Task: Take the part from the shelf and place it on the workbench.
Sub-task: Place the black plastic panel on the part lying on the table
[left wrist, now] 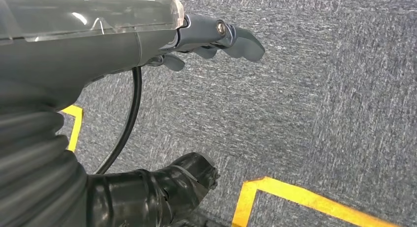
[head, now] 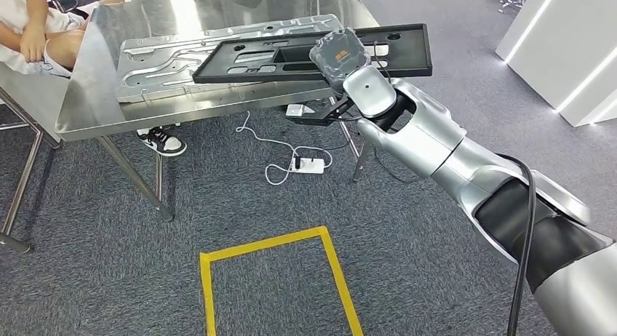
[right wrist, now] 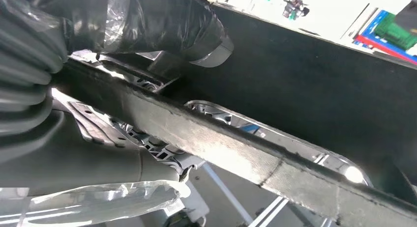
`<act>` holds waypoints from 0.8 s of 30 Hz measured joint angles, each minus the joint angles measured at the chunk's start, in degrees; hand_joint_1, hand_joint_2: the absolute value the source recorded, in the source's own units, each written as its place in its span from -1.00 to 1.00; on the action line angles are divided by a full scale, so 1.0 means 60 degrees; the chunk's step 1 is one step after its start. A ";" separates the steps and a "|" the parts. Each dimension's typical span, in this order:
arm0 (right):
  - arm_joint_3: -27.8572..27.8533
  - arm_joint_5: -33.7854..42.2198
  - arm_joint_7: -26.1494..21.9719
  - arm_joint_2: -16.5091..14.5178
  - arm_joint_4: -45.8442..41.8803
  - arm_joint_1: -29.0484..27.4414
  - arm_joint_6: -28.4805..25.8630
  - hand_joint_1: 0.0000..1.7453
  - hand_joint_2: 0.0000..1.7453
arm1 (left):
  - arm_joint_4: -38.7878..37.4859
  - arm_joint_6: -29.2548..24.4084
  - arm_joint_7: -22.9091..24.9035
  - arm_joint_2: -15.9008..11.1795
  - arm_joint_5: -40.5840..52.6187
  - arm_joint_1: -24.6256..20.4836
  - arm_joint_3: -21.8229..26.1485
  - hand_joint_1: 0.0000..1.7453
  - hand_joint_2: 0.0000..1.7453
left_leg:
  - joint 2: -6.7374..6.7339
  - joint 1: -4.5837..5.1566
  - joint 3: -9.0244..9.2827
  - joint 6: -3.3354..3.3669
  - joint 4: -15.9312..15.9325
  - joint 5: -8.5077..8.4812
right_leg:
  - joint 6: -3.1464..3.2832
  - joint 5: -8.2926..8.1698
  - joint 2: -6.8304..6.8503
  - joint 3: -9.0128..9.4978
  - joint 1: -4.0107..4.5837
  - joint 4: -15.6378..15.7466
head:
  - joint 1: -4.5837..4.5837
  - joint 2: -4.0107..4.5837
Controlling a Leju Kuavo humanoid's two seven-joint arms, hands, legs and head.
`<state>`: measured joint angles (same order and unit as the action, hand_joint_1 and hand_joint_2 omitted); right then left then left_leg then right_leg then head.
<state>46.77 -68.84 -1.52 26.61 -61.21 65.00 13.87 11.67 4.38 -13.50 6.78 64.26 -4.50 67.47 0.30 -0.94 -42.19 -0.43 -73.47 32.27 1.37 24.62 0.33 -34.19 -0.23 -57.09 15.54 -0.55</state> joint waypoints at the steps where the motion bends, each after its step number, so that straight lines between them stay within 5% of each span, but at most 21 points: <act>1: -0.0015 -0.0001 -0.0012 0.0007 -0.0023 -0.0039 0.0038 1.00 1.00 | 0.0000 -0.0001 0.0005 -0.0001 0.0001 0.0003 0.0001 -1.00 1.00 | -0.0003 -0.0014 -0.0026 -0.0025 -0.0068 -0.0074 | -0.0014 0.0011 -0.0013 -0.0006 -0.0006 -0.0025 | 0.0000 0.0000; 4: -0.0079 -0.0003 -0.0029 0.0031 -0.0110 -0.0086 0.0127 1.00 1.00 | 0.0000 -0.0001 0.0015 0.0000 0.0004 -0.0005 0.0003 -1.00 1.00 | -0.0018 -0.0052 0.0738 -0.0046 0.1398 -0.0853 | -0.0131 0.0112 -0.0043 -0.0042 -0.0026 -0.0191 | -0.0001 0.0000; 6: -0.0149 -0.0009 -0.0034 0.0072 -0.0163 -0.0066 0.0162 1.00 1.00 | 0.0000 -0.0001 0.0017 0.0002 0.0013 -0.0008 0.0004 -1.00 1.00 | -0.0004 -0.0039 0.1106 0.0024 0.2141 -0.1042 | -0.0233 0.0182 -0.0051 -0.0110 0.0001 -0.0335 | 0.0005 0.0000; 10: -0.0221 -0.0019 -0.0083 0.0143 -0.0239 -0.0067 0.0270 1.00 1.00 | 0.0000 -0.0010 0.0044 0.0015 0.0035 -0.0011 0.0004 -1.00 1.00 | 0.0012 -0.0026 0.1125 0.0240 0.2269 -0.1075 | -0.0406 0.0261 -0.0061 -0.0190 0.0002 -0.0429 | 0.0005 -0.0001; 12: -0.0255 -0.0024 -0.0127 0.0194 -0.0250 -0.0063 0.0294 1.00 1.00 | 0.0000 -0.0016 0.0058 0.0023 0.0036 -0.0020 0.0008 -1.00 1.00 | 0.0015 -0.0051 0.1138 0.0343 0.2332 -0.1121 | -0.0487 0.0689 -0.0061 -0.0483 -0.0025 -0.1090 | 0.0008 0.0000; 14: -0.0278 -0.0029 -0.0163 0.0218 -0.0251 -0.0077 0.0324 1.00 1.00 | 0.0000 -0.0018 0.0068 0.0025 0.0036 -0.0016 0.0027 -1.00 1.00 | 0.0016 -0.0039 0.1131 0.0384 0.2336 -0.1126 | -0.0543 0.1276 -0.0060 -0.1076 -0.0032 -0.2354 | 0.0007 0.0000; 16: -0.0280 -0.0030 -0.0185 0.0221 -0.0249 -0.0125 0.0376 1.00 1.00 | 0.0000 -0.0019 0.0072 0.0025 0.0036 -0.0014 0.0069 -1.00 1.00 | 0.0017 -0.0021 0.1133 0.0392 0.2331 -0.1119 | -0.0542 0.1391 -0.0060 -0.1435 -0.0030 -0.3044 | 0.0007 0.0000; 17: -0.0280 -0.0030 -0.0194 0.0223 -0.0249 -0.0138 0.0399 1.00 1.00 | 0.0000 -0.0019 0.0073 0.0025 0.0036 -0.0016 0.0093 -1.00 1.00 | 0.0019 -0.0012 0.1140 0.0392 0.2327 -0.1115 | -0.0512 0.1178 -0.0060 -0.1363 -0.0025 -0.2854 | 0.0007 0.0000; 20: -0.0285 -0.0030 -0.0215 0.0244 -0.0251 -0.0074 0.0426 1.00 1.00 | -0.0001 -0.0026 0.0077 0.0040 0.0039 -0.0030 0.0137 -1.00 1.00 | 0.0030 0.0035 0.1164 0.0375 0.2324 -0.1099 | -0.0315 0.0260 -0.0060 -0.0495 0.0042 -0.0985 | 0.0003 0.0000; 24: -0.0295 -0.0013 -0.0260 0.0326 -0.0262 0.0005 0.0448 1.00 1.00 | -0.0004 -0.0043 0.0131 0.0070 0.0076 -0.0031 0.0152 -1.00 1.00 | 0.0028 0.0034 0.1136 0.0236 0.2387 -0.1140 | -0.0156 0.0102 -0.0057 -0.0145 0.0120 -0.0244 | -0.0006 -0.0001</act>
<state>45.00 -68.92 -3.08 28.57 -62.78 65.03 16.56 11.65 4.12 -12.72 7.20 64.72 -4.68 68.38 0.47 -0.74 -35.37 0.98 -59.15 25.43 0.43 25.23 -0.01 -35.06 0.49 -58.56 15.51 -0.55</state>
